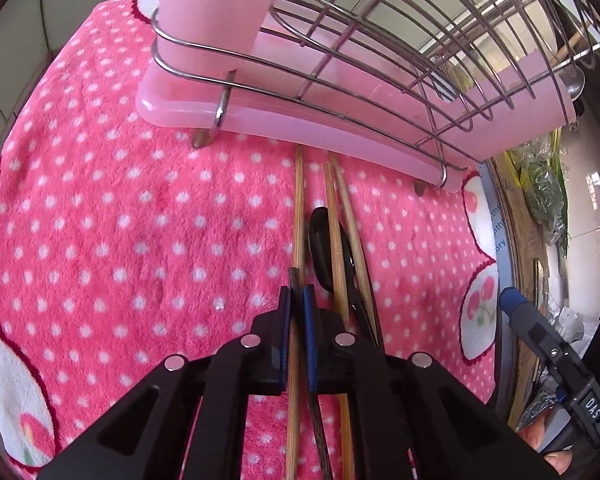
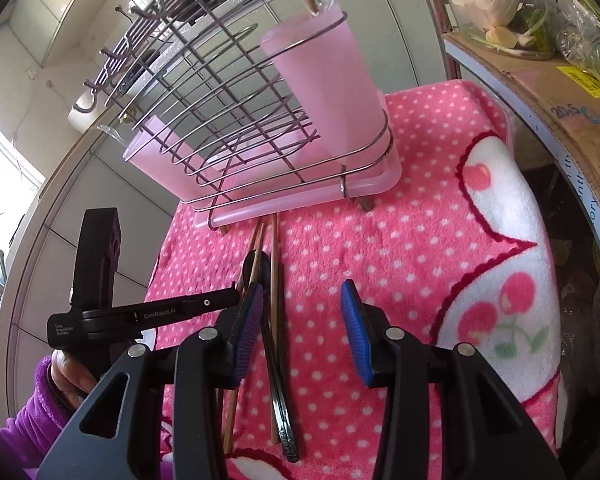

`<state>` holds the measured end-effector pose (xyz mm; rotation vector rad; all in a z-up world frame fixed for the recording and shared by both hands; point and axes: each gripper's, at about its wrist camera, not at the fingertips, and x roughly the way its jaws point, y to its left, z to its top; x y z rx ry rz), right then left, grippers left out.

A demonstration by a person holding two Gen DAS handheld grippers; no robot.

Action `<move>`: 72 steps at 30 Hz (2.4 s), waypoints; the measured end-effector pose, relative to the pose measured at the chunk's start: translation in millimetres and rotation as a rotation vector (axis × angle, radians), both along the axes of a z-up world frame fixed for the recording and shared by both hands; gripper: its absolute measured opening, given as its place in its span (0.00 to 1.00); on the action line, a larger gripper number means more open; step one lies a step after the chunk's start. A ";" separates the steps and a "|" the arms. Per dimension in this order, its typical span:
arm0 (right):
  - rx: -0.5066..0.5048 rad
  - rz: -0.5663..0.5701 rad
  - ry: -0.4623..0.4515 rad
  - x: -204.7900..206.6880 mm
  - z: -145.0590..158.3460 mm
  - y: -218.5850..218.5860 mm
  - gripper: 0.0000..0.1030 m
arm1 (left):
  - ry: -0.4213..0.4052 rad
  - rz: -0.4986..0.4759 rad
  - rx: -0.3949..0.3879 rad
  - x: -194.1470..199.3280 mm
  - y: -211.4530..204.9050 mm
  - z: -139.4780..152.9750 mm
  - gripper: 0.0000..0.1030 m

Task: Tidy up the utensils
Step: 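Grasp a wooden chopstick with the left tool while the right tool grasps another chopstick, then lift both held chopsticks and carry them up over the pink cups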

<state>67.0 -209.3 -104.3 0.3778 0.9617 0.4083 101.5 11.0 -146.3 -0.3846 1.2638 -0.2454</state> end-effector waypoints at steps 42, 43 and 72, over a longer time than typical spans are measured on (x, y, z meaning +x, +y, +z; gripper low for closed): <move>-0.279 0.102 0.125 99.9 -58.0 119.5 0.07 | -0.040 0.069 -0.043 -20.7 134.0 19.7 0.05; -0.275 0.103 0.127 98.5 -57.3 116.3 0.06 | -0.037 0.070 -0.039 -20.5 133.5 19.3 0.05; -0.230 -0.056 0.166 65.9 -59.7 14.3 0.06 | 0.064 -0.008 0.130 38.2 48.7 8.3 0.05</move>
